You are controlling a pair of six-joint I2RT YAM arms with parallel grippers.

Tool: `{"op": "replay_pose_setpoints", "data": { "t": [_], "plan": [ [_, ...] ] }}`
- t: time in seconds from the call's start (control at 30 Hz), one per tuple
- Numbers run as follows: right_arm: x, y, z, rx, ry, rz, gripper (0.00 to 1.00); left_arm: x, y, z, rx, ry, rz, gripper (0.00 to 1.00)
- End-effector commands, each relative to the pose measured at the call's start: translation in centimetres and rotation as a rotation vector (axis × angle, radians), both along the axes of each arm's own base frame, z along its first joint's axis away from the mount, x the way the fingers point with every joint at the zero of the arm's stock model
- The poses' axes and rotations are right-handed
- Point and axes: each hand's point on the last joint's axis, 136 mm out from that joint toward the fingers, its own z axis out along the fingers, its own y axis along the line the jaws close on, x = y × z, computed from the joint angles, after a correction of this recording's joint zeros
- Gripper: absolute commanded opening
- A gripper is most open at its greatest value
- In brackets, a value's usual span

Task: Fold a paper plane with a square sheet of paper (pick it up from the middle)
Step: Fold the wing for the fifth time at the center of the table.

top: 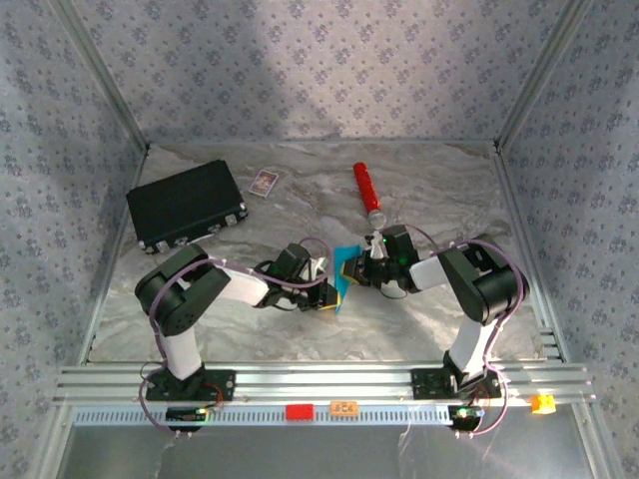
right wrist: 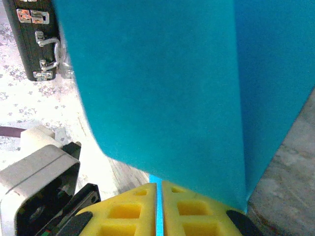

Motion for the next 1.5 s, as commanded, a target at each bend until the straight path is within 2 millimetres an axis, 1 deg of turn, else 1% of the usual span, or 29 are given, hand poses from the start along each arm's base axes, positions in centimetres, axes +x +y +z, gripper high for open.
{"op": "replay_pose_setpoints", "data": {
  "t": [0.0,0.2,0.3,0.37,0.4,0.43,0.57,0.77,0.83,0.93,1.1,1.17,1.33,1.47],
  "plan": [
    [-1.0,-1.9,-4.0,-0.137,0.091,-0.049,0.14,-3.4,1.5,-1.4,0.064,0.090,-0.080,0.01],
    [-1.0,-1.9,-4.0,-0.139,0.091,-0.050,0.14,-4.1,1.8,-1.8,0.085,0.101,-0.096,0.01],
    [-1.0,-1.9,-4.0,-0.138,0.092,-0.051,0.14,-4.3,2.1,-2.1,0.099,0.105,-0.096,0.07],
    [-1.1,-1.9,-4.1,-0.139,0.094,-0.050,0.14,-4.4,2.2,-2.1,0.103,0.103,-0.098,0.05],
    [-1.1,-2.0,-4.1,-0.139,0.096,-0.051,0.14,-4.5,2.3,-2.2,0.107,0.103,-0.097,0.01],
    [-1.0,-1.9,-4.1,-0.138,0.095,-0.051,0.14,-4.6,2.3,-2.2,0.107,0.104,-0.099,0.00],
    [-1.1,-2.0,-4.2,-0.140,0.098,-0.052,0.14,-4.8,2.4,-2.2,0.113,0.103,-0.098,0.00],
    [-1.0,-2.0,-4.2,-0.144,0.099,-0.057,0.14,-5.3,2.6,-2.2,0.119,0.102,-0.104,0.07],
    [-1.1,-2.0,-4.3,-0.143,0.100,-0.058,0.14,-5.4,2.7,-2.2,0.121,0.101,-0.106,0.07],
    [-1.1,-2.0,-4.2,-0.142,0.100,-0.059,0.14,-5.5,2.7,-2.2,0.119,0.102,-0.108,0.04],
    [-1.1,-2.0,-4.3,-0.143,0.101,-0.059,0.14,-5.5,3.1,-2.0,0.130,0.090,-0.099,0.05],
    [-1.1,-2.0,-4.3,-0.142,0.101,-0.058,0.14,-5.4,3.1,-1.6,0.126,0.081,-0.095,0.07],
    [-1.0,-1.9,-4.1,-0.138,0.099,-0.059,0.14,-4.7,3.0,0.2,0.112,0.018,-0.087,0.11],
    [-1.0,-1.9,-4.0,-0.138,0.097,-0.060,0.14,-3.4,2.7,2.1,0.090,-0.046,-0.065,0.10]
  ]
}}
